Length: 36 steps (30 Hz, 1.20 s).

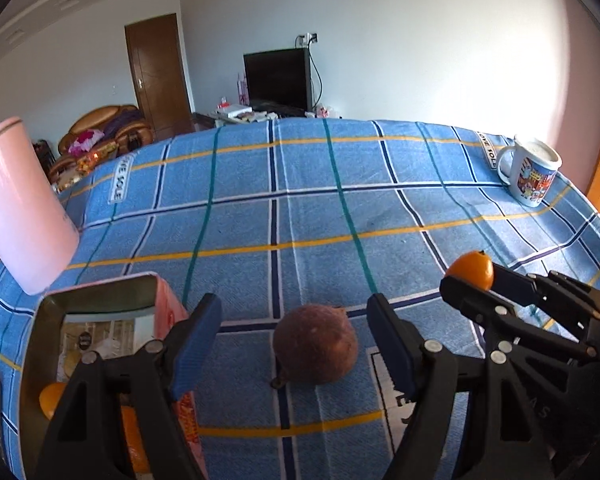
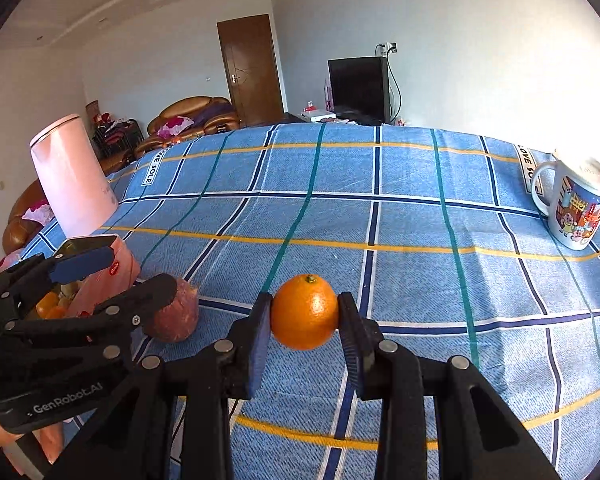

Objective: Organize fruits
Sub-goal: 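Grasp the passion fruit with the left tool while the right tool holds its orange, then carry the passion fruit and orange toward the tin box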

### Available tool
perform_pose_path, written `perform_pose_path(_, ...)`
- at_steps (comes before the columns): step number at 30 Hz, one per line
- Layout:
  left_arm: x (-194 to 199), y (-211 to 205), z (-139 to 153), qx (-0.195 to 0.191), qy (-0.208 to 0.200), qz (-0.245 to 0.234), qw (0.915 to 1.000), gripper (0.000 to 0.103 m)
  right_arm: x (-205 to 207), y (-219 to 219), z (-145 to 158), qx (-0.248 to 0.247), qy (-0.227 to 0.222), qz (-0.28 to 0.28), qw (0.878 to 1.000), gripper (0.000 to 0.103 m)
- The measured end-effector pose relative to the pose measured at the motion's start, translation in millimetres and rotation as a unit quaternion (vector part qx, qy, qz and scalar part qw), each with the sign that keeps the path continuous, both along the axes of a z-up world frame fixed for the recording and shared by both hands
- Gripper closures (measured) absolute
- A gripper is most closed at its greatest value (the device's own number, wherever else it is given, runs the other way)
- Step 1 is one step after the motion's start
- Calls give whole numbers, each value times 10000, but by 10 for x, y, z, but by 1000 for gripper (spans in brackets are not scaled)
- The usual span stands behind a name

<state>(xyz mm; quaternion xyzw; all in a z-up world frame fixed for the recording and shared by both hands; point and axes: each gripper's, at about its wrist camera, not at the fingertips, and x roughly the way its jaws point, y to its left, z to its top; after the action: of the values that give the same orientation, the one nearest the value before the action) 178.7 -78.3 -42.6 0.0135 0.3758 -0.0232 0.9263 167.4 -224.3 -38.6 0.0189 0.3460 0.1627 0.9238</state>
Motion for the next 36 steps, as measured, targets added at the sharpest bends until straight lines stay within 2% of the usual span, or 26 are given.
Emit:
perform_pose_path(1,30,2,-26,-122,110,22,9999,27,-8,1,7,25,-11,17,10000,69)
perform_pose_path(4,121,-80,-169,141,305,61,9994,27,0,-34,5,205,-13,9,9998,68)
perform_pose_path(7,148,-142,-287,80,517,-8,9986,28,-22,-61,13,239,-63,-9,9997,68)
perform_pose_path(8,156,-160,-325,69,575,-12,9983,30,-24,-71,13,253,-69,-24,9997,68)
perform_pose_path(9,174,-165,-367,-27,672,-63,9977,40,-19,-87,8,281,-75,-40,9996,68)
perform_pose_path(10,186,-166,-411,-28,748,-35,9972,44,-15,-102,6,310,-74,-49,9995,68)
perform_pose_path(12,172,-165,-393,-52,670,-26,9977,52,-20,-126,8,363,-98,-67,9993,68)
perform_pose_path(16,110,-129,-360,-321,573,-70,9978,52,-93,-133,47,427,-290,-37,9987,68)
perform_pose_path(19,14,-144,-295,-362,345,-134,9987,52,-153,-136,83,466,-449,-2,9979,68)
perform_pose_path(24,-123,-168,-180,-258,-61,-126,9996,52,-218,-167,125,553,-647,8,9964,68)
perform_pose_path(36,-323,-136,-43,-188,-657,-34,9977,52,-352,-215,190,685,-1005,-36,9926,68)
